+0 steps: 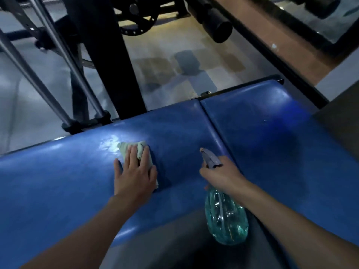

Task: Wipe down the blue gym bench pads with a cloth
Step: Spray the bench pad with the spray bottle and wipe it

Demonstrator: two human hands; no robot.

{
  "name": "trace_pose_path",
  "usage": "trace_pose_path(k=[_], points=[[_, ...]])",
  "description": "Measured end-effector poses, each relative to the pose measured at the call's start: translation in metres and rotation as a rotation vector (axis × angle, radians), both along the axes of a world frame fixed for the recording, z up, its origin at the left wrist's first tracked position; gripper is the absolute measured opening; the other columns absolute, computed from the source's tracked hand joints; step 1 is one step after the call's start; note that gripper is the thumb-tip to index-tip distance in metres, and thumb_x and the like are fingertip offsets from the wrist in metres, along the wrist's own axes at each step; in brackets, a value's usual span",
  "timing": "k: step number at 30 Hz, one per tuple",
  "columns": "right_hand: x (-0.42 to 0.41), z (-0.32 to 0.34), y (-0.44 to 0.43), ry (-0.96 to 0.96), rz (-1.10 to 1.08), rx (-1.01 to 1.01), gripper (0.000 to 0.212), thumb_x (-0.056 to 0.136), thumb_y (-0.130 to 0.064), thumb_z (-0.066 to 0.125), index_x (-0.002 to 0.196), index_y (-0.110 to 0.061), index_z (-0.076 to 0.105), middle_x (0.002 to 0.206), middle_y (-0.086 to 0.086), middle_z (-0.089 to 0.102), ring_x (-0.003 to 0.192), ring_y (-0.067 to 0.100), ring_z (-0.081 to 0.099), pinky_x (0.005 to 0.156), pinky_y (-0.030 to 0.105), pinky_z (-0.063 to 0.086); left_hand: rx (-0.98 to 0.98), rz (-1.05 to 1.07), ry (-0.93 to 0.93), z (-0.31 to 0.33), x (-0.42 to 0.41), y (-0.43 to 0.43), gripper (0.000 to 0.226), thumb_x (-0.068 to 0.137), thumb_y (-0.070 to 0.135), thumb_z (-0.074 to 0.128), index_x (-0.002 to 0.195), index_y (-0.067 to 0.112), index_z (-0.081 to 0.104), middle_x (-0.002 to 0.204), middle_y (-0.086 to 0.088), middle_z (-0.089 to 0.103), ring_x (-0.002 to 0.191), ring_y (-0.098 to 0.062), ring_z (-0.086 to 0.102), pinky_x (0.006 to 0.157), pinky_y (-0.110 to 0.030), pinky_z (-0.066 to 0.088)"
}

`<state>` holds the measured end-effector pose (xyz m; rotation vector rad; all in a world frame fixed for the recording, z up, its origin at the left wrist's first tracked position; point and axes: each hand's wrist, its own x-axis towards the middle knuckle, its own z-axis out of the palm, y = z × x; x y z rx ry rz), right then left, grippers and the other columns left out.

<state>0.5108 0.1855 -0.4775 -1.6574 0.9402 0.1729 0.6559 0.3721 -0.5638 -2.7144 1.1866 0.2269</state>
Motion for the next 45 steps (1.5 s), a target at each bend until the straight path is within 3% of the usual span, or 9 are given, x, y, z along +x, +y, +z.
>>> trace_pose_path(k=[3,8,12,17,20,26,37,40,45], points=[[0.007,0.002,0.025,0.008,-0.017,-0.036,0.041,0.083,-0.007,0.054,0.048,-0.027,0.053,0.063,0.0,0.038,0.051,0.013,0.044,0.058,0.036,0.059,0.013,0.039,0.005,-0.001,0.009,0.026,0.077,0.087,0.039,-0.007,0.146,0.016,0.038,0.165,-0.009,0.009,0.151,-0.035,-0.003,0.106,-0.065,0.016],[0.02,-0.003,0.081,0.082,-0.061,-0.17,0.021,0.081,-0.01,0.056,0.062,-0.01,0.047,0.059,0.002,0.047,0.052,0.021,0.069,0.051,0.021,0.044,-0.114,0.179,0.086,0.005,0.022,0.087,0.063,0.098,0.043,0.017,0.157,0.02,0.017,0.164,-0.01,0.016,0.153,-0.025,0.003,0.112,-0.061,0.017],[0.029,-0.002,0.125,0.08,-0.04,-0.101,0.015,0.082,-0.01,0.055,0.087,0.004,0.057,0.07,0.007,0.047,0.054,0.025,0.071,0.068,0.035,0.049,-0.106,0.206,0.074,0.004,0.036,0.151,0.065,0.095,0.045,0.023,0.154,0.019,0.029,0.16,-0.013,0.029,0.151,-0.027,0.019,0.11,-0.066,0.024],[0.047,0.003,0.173,0.07,-0.002,-0.119,0.014,0.081,-0.006,0.055,0.07,0.001,0.049,0.067,0.005,0.045,0.052,0.019,0.057,0.063,0.038,0.062,-0.091,0.239,0.079,0.005,0.048,0.206,0.067,0.095,0.046,0.017,0.156,0.018,0.024,0.162,-0.013,0.024,0.152,-0.027,0.014,0.11,-0.067,0.022],[0.059,0.004,0.197,0.107,-0.009,-0.187,0.022,0.082,-0.007,0.055,0.062,-0.008,0.045,0.06,0.004,0.047,0.052,0.023,0.067,0.046,0.02,0.046,-0.142,0.27,0.09,0.004,0.052,0.233,0.07,0.094,0.048,0.014,0.157,0.018,0.023,0.163,-0.013,0.021,0.152,-0.026,0.009,0.112,-0.067,0.017],[0.083,0.001,0.239,0.104,0.072,-0.118,0.015,0.083,-0.012,0.056,0.073,-0.002,0.051,0.067,0.004,0.047,0.05,0.019,0.068,0.065,0.044,0.055,-0.152,0.343,0.121,0.006,0.062,0.282,0.074,0.09,0.05,0.001,0.159,0.024,0.004,0.167,-0.007,0.002,0.153,-0.02,-0.01,0.117,-0.062,0.005],[0.13,-0.005,0.329,0.094,0.262,-0.136,0.023,0.084,-0.013,0.053,0.067,-0.008,0.038,0.063,0.001,0.039,0.059,0.023,0.07,0.052,0.023,0.041,-0.177,0.456,0.069,0.004,0.08,0.373,0.069,0.092,0.046,0.021,0.151,0.015,0.037,0.158,-0.015,0.033,0.15,-0.027,0.023,0.109,-0.068,0.021],[0.141,-0.005,0.352,0.086,0.323,-0.099,0.014,0.079,-0.014,0.055,0.079,0.0,0.052,0.067,0.0,0.046,0.056,0.024,0.062,0.062,0.038,0.056,-0.19,0.463,0.043,0.004,0.081,0.397,0.065,0.092,0.043,0.028,0.147,0.012,0.043,0.153,-0.019,0.04,0.147,-0.03,0.03,0.104,-0.07,0.026],[0.158,-0.007,0.388,0.137,0.367,-0.154,0.012,0.074,-0.023,0.053,0.068,-0.013,0.051,0.054,-0.007,0.04,0.063,0.032,0.069,0.058,0.034,0.037,-0.196,0.527,0.029,0.002,0.084,0.438,0.065,0.093,0.044,0.026,0.15,0.017,0.04,0.157,-0.014,0.034,0.149,-0.026,0.023,0.107,-0.069,0.023]])
